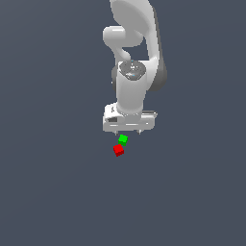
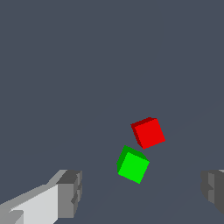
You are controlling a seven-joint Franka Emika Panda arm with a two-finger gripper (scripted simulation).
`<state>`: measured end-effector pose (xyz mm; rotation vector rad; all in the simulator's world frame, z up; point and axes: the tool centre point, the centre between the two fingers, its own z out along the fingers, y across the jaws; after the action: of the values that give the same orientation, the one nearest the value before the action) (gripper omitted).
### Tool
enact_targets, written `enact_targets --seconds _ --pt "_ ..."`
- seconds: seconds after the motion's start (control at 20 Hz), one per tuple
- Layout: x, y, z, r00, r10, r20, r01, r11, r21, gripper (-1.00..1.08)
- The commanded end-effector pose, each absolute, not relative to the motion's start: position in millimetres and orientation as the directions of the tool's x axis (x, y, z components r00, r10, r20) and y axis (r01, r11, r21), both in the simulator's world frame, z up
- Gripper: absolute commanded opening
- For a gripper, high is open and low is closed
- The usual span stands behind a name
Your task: Stack the red cube on top of the green cube.
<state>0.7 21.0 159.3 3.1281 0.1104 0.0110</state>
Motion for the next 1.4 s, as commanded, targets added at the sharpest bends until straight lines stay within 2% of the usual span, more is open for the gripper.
enact_targets --seconds 0.0,0.55,1.35 --pt "1 21 159 0.997 0.071 0.007 0.07 -0.997 0.012 1.0" --pt "1 12 143 0.99 0.139 0.005 0.139 -0.99 0.009 1.0" --pt "11 -19 79 0.921 0.389 0.001 0.389 -0.921 0.001 1.0"
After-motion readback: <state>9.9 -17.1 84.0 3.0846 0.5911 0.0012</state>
